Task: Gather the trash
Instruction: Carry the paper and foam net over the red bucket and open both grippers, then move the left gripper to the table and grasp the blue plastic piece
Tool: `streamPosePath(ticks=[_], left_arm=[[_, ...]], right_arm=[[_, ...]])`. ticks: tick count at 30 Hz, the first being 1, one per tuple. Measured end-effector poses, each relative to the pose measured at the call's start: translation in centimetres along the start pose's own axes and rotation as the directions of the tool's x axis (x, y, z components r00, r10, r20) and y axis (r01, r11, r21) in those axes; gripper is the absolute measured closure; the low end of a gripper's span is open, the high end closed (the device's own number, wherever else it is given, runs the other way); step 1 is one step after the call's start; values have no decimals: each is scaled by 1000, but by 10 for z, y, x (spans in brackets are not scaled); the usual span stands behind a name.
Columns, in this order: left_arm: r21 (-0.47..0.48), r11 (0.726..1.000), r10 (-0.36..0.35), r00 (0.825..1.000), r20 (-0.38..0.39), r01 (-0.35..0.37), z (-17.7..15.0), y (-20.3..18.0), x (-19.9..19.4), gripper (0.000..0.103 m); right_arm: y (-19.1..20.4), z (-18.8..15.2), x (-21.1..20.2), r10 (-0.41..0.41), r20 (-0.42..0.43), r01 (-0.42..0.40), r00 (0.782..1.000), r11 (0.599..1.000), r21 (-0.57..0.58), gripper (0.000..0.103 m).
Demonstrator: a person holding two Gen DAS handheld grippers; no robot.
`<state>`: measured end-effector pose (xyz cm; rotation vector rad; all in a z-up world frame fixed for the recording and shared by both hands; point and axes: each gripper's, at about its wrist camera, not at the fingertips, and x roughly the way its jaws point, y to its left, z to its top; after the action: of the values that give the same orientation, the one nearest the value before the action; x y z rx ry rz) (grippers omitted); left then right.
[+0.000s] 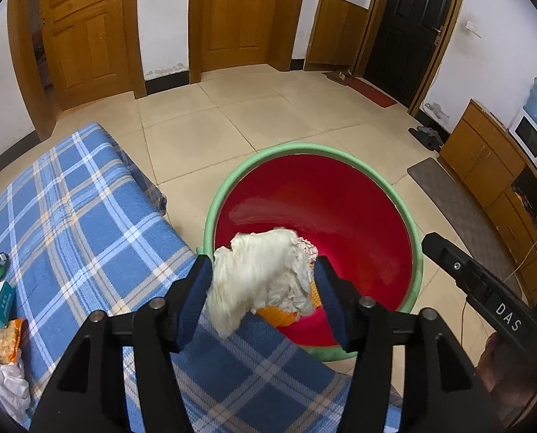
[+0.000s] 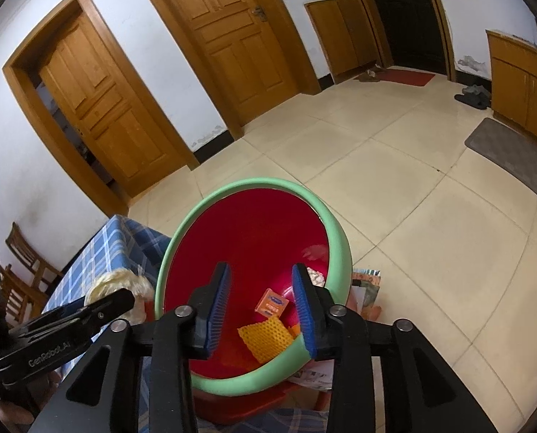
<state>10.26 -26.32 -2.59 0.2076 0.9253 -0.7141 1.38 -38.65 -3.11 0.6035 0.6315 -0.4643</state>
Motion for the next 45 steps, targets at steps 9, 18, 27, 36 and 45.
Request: streamPosePath(ticks=[9, 18, 27, 36, 45], left_arm=[[-6, 1000, -9, 1000, 26, 9, 1, -2, -14, 40], [-89, 996, 14, 999, 38, -10, -10, 21, -35, 40], [-205, 975, 103, 991, 86, -83, -31, 69, -70, 40], [-314, 931, 231, 966, 113, -186, -56, 127, -107, 39], [-396, 869, 358, 929, 91, -296, -81, 178, -127, 39]], right_arm=[[2, 1, -5, 13, 7, -13, 1000, 1000, 0, 55], [14, -2, -8, 40, -3, -40, 999, 999, -27, 50], [30, -6, -12, 67, -12, -68, 998, 996, -61, 45], [53, -15, -13, 88, -37, -91, 995, 990, -108, 45], [73, -24, -12, 102, -68, -112, 992, 982, -150, 44]])
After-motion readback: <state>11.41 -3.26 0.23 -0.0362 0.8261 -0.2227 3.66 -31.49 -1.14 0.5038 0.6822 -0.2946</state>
